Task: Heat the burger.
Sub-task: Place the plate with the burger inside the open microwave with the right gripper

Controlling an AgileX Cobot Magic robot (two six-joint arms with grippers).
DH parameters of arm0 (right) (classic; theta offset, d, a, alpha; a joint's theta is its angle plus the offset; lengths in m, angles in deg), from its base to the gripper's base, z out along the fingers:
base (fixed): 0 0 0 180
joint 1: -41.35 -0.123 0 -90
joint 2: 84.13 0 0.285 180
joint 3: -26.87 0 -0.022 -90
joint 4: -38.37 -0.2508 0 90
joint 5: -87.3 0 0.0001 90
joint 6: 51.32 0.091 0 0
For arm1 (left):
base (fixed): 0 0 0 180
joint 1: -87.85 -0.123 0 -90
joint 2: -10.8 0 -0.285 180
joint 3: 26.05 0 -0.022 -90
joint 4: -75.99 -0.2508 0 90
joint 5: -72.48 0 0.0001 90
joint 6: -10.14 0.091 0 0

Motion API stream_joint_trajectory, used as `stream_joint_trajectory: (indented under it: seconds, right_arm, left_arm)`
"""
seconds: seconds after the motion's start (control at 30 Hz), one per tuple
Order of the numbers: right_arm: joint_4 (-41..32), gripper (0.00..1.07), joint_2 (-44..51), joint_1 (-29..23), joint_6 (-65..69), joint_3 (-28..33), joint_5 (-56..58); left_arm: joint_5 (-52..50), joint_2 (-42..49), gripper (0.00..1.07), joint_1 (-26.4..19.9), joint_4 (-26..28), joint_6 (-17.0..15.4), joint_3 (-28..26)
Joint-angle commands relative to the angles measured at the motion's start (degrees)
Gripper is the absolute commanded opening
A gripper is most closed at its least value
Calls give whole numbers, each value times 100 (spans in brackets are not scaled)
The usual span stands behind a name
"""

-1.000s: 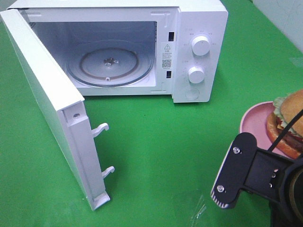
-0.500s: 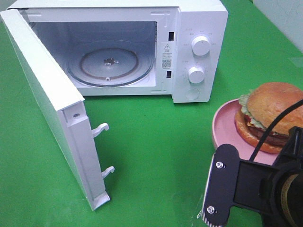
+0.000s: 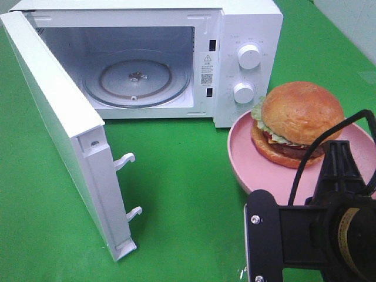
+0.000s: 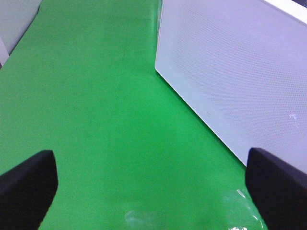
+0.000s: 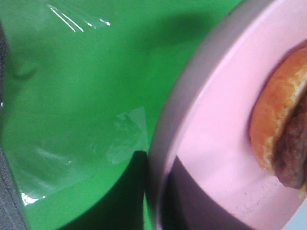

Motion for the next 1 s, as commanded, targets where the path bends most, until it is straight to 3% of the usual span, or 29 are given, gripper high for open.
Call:
stream_joint_trajectory:
  seconds: [0.03,0.57,1.0]
  right_arm:
    - [395,3,46,0,-275,17,-149]
    - [733,3,46,6,-1249,17,-785]
    - [693,3,46,1112,-2825,17,-2051]
  left_arm:
    - [29,17,98,17,-17,-23,0]
    - [29,17,98,17,-17,-23,0]
    - [29,17,98,17,-17,-23,0]
